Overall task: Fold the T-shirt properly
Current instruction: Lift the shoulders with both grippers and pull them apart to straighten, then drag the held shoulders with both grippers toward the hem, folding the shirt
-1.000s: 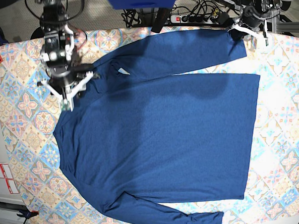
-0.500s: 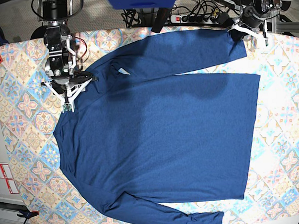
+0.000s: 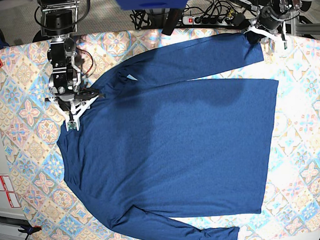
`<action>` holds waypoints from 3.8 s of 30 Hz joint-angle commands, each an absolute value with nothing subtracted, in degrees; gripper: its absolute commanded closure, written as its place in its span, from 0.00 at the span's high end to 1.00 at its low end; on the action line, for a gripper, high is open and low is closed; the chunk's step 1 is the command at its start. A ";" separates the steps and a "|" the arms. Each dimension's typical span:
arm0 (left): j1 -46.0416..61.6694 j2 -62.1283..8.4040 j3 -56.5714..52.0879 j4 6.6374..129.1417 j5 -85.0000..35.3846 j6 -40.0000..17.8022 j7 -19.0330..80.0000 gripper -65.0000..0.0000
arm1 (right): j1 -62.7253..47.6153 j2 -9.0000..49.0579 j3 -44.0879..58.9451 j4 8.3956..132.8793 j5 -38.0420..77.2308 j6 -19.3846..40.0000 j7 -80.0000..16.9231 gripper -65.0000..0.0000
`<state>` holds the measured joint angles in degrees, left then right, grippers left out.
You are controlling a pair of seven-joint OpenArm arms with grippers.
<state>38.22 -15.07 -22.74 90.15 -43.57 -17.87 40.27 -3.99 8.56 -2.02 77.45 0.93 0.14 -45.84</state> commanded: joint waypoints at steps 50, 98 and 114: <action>13.58 -15.60 -29.93 83.82 -43.74 -18.07 39.78 0.00 | -1.36 12.44 7.96 84.18 18.86 -0.04 -47.87 0.01; 14.20 -11.65 -24.22 74.24 -43.82 -17.80 42.24 0.53 | -1.80 12.44 7.60 83.91 18.86 -0.04 -47.87 0.00; 15.78 -10.24 -24.31 80.75 -44.00 -18.24 42.33 0.00 | -1.80 12.44 7.96 84.00 18.95 -0.04 -47.87 0.00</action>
